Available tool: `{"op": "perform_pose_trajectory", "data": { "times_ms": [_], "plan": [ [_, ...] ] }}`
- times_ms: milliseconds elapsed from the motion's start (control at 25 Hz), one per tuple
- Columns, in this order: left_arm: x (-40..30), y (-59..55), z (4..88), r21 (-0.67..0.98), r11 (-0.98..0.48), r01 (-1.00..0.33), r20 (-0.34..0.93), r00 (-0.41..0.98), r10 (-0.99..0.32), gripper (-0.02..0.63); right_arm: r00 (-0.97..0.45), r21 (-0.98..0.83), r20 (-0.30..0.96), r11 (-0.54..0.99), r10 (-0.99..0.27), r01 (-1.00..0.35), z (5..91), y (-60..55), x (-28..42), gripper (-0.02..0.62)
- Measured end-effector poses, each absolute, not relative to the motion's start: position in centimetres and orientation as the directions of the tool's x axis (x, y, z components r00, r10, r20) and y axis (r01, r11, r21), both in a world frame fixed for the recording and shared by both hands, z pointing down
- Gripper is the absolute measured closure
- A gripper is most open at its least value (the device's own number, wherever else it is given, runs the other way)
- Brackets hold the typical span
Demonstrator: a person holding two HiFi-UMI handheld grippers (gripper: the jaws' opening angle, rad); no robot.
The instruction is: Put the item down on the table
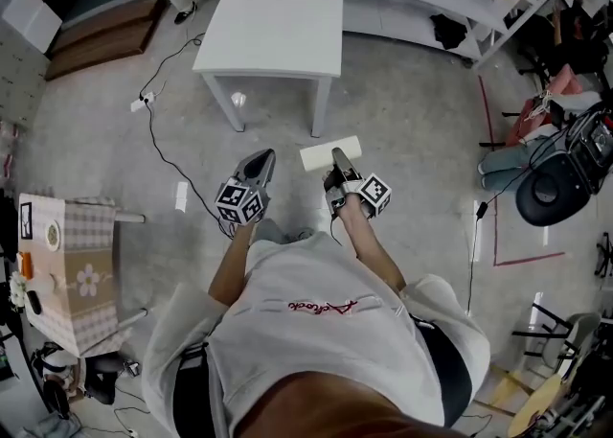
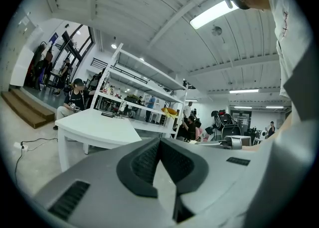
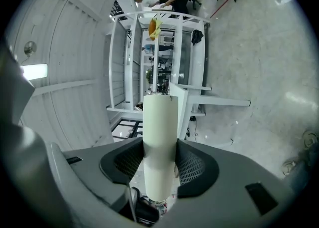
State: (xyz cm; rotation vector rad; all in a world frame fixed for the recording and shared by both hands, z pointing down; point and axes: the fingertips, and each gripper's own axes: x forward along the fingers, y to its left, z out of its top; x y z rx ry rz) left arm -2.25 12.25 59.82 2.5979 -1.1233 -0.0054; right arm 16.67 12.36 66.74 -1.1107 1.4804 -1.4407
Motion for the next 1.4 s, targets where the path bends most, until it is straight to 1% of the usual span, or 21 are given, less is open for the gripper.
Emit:
{"op": "perform_pose_trajectory", "data": {
  "times_ms": [640,1400],
  "plan": [
    [-1.8,8.0,60.9,0.311,-0.623,-0.718,0.098,0.676,-0.73,0.586,-0.337,-0.997,0.045,-0.02,-0.94,-0.076,67.3,7.8,17.2,0.394],
    [-2.3,-3.7,62.1,0.329,-0.631,-0.702,0.102,0.691,-0.716,0.588,-0.34,-0.994,0.073,-0.041,-0.937,-0.098,68.6,-3.7,16.3,0.394]
  ]
}}
